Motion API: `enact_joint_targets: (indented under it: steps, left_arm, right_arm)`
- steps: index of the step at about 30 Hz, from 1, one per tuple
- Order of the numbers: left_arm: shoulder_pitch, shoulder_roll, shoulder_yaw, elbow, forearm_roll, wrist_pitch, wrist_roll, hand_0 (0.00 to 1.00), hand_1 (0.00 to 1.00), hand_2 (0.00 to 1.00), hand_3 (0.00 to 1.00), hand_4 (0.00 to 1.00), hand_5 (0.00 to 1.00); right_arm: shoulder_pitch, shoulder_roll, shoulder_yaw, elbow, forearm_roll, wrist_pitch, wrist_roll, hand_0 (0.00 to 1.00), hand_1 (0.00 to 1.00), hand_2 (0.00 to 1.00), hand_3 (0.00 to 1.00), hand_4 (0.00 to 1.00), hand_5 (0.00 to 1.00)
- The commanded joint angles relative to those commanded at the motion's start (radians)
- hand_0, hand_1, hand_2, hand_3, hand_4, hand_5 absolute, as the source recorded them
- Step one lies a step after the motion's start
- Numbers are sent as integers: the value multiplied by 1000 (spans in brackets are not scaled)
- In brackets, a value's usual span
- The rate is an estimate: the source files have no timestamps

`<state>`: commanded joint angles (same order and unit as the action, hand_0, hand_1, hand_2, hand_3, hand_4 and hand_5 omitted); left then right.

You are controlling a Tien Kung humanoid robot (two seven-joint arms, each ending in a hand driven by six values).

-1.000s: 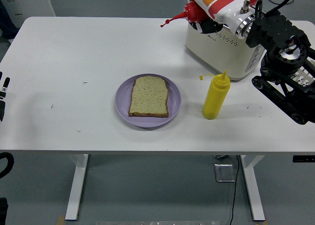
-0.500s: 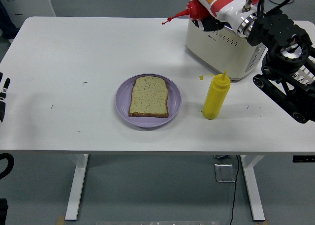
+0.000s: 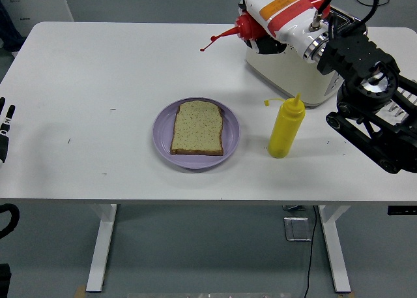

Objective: Pick up the cup,pour liquid into bread,place the cup on the desk

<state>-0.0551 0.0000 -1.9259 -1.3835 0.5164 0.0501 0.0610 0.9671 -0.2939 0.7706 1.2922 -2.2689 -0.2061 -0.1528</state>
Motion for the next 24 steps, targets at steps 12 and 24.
enact_joint_targets:
  steps: [12,24]
  left_arm:
    - [-8,0,-1,0,-1,1,0,816,808,851,755,630,998]
    - [-9,0,2,0,-2,3,1,813,806,849,755,630,998]
  right_arm:
    - [-216,4,394,56,428,-124,230,31,54,213,337,710,211]
    - [-470,25,572,46,934,-96,395,34,70,222,341,705,213]
